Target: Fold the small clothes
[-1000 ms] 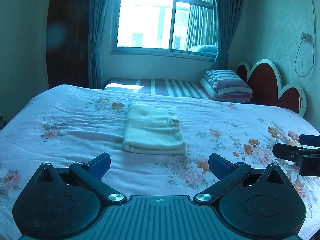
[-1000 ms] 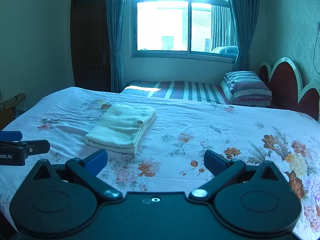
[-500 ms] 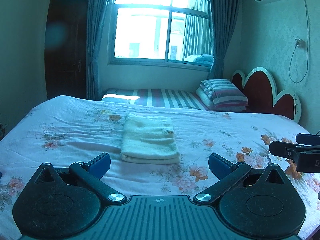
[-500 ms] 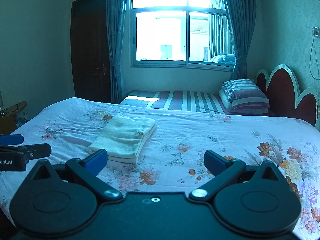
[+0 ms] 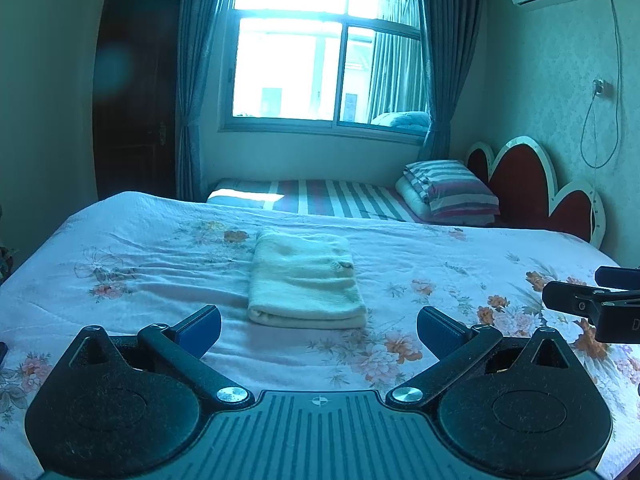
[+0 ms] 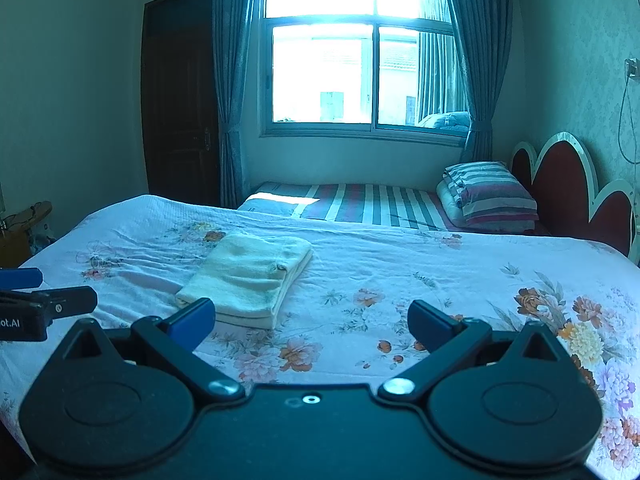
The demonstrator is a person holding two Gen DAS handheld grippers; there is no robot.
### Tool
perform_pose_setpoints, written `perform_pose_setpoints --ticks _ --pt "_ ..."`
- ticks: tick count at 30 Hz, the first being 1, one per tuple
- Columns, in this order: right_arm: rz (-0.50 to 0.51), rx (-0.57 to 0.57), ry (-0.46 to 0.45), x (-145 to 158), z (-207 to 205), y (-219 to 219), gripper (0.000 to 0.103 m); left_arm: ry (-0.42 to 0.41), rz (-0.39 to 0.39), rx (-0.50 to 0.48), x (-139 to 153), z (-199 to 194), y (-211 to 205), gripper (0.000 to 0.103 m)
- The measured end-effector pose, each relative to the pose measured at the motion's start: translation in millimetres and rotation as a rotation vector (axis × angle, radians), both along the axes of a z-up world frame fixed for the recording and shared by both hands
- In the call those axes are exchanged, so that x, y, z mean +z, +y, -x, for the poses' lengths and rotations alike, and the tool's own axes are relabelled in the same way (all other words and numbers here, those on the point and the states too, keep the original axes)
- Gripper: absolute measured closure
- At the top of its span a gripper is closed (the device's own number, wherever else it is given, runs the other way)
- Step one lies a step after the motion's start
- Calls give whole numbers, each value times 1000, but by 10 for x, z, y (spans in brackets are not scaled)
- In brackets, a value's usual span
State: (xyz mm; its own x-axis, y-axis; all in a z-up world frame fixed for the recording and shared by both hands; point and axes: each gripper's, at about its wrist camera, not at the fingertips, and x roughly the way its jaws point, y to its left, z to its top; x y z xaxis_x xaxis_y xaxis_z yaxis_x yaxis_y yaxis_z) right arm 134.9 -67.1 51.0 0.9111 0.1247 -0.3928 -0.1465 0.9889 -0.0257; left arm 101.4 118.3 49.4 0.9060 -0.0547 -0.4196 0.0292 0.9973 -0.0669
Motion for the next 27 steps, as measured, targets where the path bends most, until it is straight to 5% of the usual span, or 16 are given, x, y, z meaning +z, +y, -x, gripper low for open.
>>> perform_pose_setpoints --ticks 27 --pt "-1 -21 -8 5 -18 15 0 -17 -9 -27 51 4 -60 0"
